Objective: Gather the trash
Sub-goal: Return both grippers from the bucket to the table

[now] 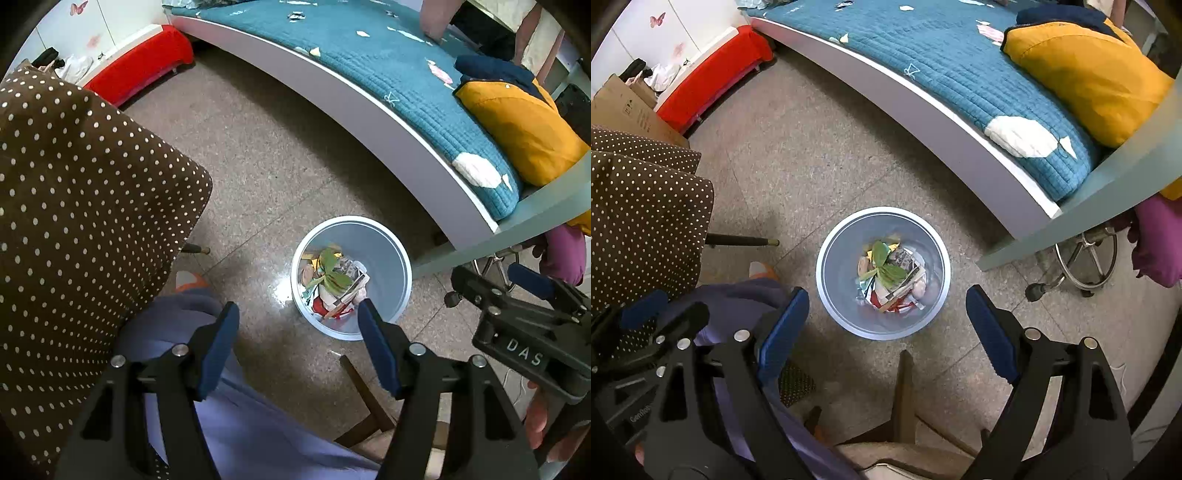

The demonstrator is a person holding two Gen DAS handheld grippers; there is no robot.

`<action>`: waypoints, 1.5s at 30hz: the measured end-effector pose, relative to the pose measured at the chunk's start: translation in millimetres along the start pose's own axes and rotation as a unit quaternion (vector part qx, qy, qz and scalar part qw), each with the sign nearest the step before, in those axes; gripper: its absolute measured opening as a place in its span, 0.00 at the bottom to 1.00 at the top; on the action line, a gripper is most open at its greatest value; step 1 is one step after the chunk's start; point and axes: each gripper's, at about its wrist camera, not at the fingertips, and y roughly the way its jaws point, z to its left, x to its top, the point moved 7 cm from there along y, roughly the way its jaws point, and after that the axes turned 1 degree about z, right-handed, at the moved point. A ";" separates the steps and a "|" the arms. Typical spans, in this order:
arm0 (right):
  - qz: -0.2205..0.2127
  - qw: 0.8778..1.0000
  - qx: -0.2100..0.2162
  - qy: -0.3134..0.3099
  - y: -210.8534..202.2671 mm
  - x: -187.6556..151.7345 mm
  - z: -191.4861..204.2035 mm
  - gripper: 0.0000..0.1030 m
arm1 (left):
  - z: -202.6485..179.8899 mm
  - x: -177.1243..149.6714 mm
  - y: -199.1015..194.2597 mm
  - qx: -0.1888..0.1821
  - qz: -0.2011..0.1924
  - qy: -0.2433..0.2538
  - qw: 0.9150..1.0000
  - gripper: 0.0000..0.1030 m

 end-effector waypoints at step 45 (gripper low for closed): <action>-0.161 0.974 0.092 -0.129 -151.9 7.0 139.1 0.83 | 82.1 -29.2 -197.2 0.008 -0.198 -0.065 0.978 0.72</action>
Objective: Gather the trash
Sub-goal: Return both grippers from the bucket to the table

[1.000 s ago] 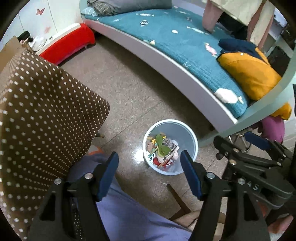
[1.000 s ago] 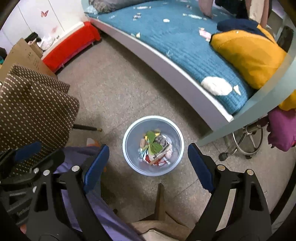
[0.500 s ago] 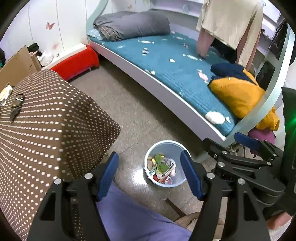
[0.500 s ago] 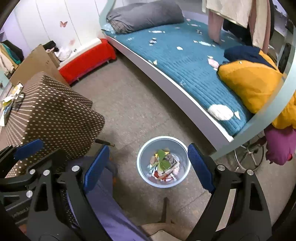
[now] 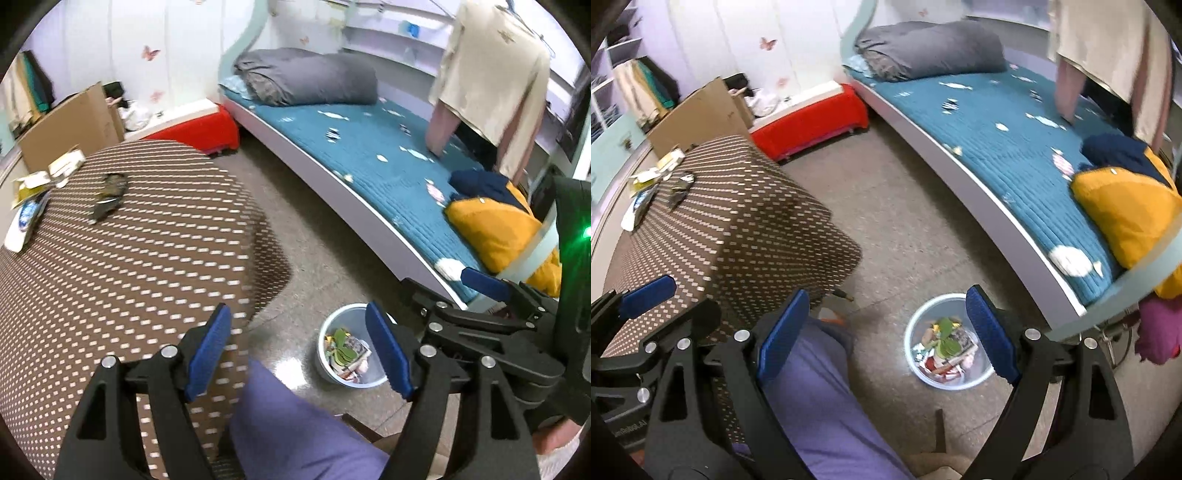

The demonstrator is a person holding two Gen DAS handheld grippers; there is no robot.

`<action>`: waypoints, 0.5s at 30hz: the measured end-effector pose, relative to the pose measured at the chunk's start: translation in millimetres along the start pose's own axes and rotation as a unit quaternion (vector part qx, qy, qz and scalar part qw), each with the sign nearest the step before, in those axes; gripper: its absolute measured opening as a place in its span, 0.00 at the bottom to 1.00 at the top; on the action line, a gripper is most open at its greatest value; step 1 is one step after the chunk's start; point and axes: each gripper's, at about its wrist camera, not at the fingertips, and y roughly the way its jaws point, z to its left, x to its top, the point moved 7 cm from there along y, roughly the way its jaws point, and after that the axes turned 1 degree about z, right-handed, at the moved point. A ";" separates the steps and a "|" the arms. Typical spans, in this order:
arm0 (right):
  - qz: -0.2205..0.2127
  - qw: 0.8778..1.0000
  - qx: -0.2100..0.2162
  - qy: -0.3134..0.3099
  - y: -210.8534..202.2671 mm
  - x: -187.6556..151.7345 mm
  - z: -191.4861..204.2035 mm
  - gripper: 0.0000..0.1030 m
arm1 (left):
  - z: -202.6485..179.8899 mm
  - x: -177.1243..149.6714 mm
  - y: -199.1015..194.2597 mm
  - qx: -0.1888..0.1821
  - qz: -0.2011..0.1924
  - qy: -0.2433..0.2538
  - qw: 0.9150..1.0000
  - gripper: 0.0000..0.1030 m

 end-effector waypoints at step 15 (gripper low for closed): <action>-0.005 0.992 0.064 -0.107 7.4 19.6 126.9 0.83 | 122.3 -13.3 -44.7 0.066 -0.030 -0.108 0.991 0.77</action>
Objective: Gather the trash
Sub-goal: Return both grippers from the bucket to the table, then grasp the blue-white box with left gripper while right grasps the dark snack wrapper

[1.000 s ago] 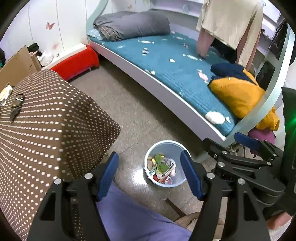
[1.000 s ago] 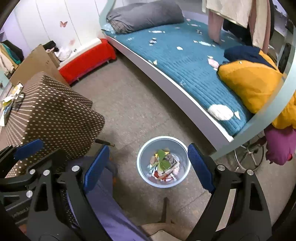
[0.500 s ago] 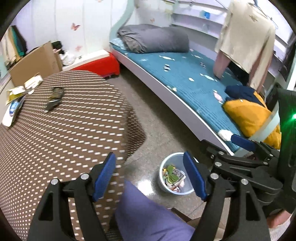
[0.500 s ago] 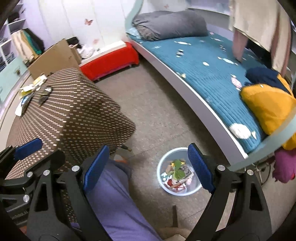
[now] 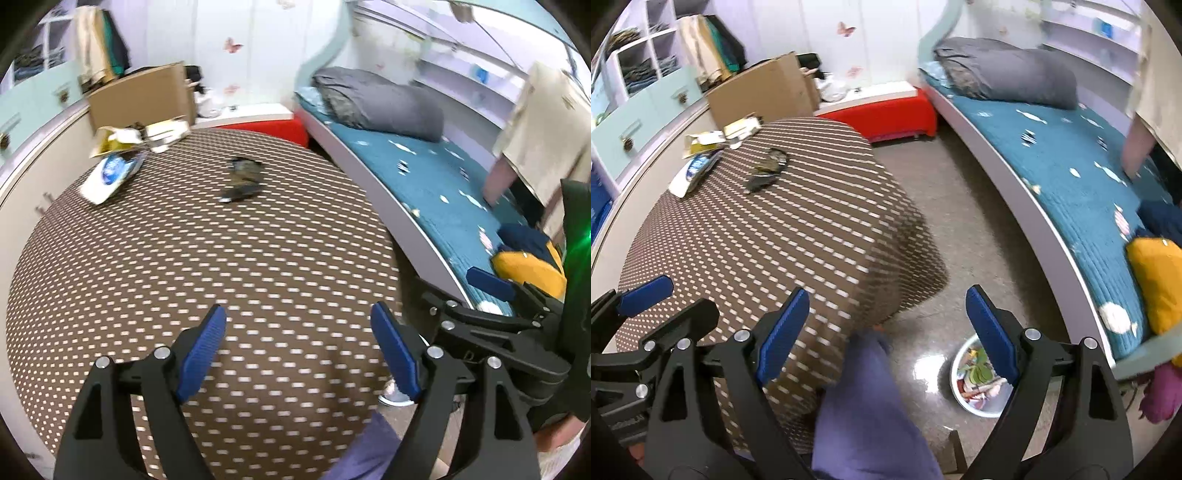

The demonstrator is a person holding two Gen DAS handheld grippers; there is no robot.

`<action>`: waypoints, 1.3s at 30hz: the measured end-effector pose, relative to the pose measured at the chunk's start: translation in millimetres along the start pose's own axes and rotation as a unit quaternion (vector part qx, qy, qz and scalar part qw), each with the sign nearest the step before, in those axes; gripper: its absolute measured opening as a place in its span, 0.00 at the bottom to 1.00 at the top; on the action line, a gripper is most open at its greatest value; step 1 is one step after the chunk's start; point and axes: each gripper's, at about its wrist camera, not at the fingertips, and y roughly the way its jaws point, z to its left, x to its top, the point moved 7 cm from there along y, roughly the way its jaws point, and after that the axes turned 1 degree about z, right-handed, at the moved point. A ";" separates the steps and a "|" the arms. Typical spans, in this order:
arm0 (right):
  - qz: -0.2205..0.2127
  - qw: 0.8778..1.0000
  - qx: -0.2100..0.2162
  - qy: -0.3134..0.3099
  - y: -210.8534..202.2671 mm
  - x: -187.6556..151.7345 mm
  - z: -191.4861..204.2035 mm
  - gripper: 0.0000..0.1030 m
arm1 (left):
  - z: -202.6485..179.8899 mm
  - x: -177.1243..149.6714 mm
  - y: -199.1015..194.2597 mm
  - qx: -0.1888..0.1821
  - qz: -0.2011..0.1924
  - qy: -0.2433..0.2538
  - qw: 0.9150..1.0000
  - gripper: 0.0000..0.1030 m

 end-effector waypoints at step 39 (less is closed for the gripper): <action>0.037 0.991 0.022 -0.124 164.3 151.2 130.2 0.37 | 246.6 123.7 105.9 0.095 0.041 -0.086 0.991 0.91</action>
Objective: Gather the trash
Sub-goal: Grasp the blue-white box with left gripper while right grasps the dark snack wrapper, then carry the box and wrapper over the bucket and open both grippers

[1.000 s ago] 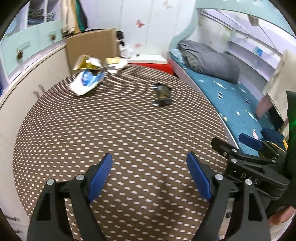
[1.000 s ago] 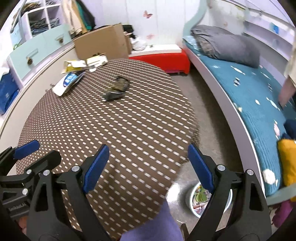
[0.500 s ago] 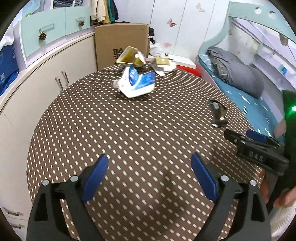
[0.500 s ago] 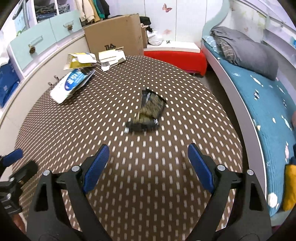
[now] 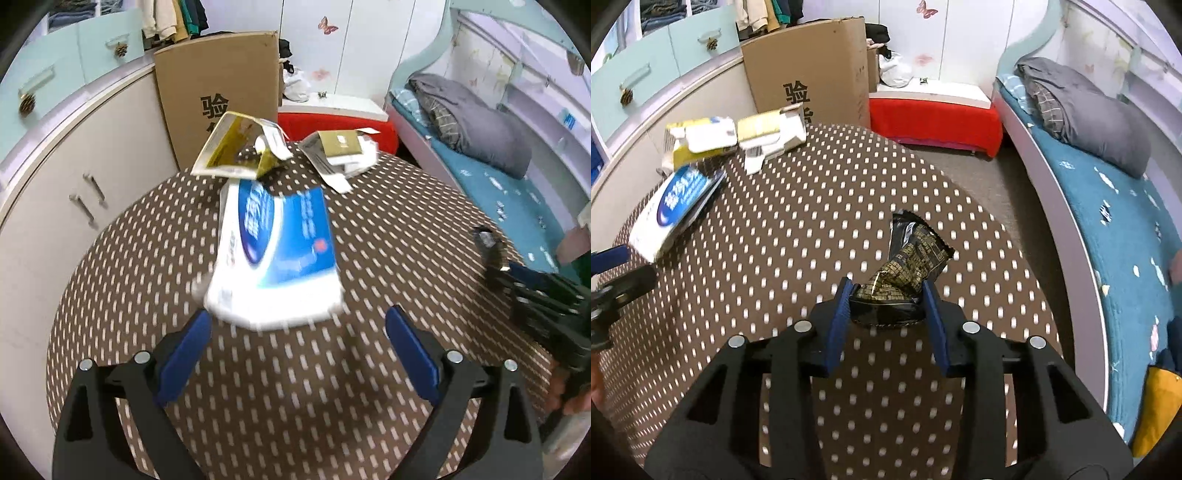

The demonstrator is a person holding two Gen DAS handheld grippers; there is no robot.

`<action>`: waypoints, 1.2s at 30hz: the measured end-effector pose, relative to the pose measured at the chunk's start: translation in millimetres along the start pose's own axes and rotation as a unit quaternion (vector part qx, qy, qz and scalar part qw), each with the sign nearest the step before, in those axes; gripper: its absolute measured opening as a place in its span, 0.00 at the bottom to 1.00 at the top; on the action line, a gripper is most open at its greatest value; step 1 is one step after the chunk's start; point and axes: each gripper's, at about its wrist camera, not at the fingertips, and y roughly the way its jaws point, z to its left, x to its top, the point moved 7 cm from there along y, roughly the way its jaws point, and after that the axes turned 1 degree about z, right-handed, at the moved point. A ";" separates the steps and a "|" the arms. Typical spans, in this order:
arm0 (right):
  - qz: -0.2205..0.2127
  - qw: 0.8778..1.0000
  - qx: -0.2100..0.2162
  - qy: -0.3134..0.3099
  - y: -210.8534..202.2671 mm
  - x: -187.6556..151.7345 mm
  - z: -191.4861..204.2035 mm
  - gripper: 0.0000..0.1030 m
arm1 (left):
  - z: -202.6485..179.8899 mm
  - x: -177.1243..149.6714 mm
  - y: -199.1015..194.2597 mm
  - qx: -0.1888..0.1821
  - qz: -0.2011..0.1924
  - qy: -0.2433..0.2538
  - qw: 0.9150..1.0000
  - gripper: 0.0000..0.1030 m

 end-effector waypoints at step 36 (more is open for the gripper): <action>-0.019 0.991 -0.060 0.116 -139.1 -156.1 -143.6 0.37 | -234.5 -108.9 -81.4 -0.099 -0.042 0.142 0.984 0.66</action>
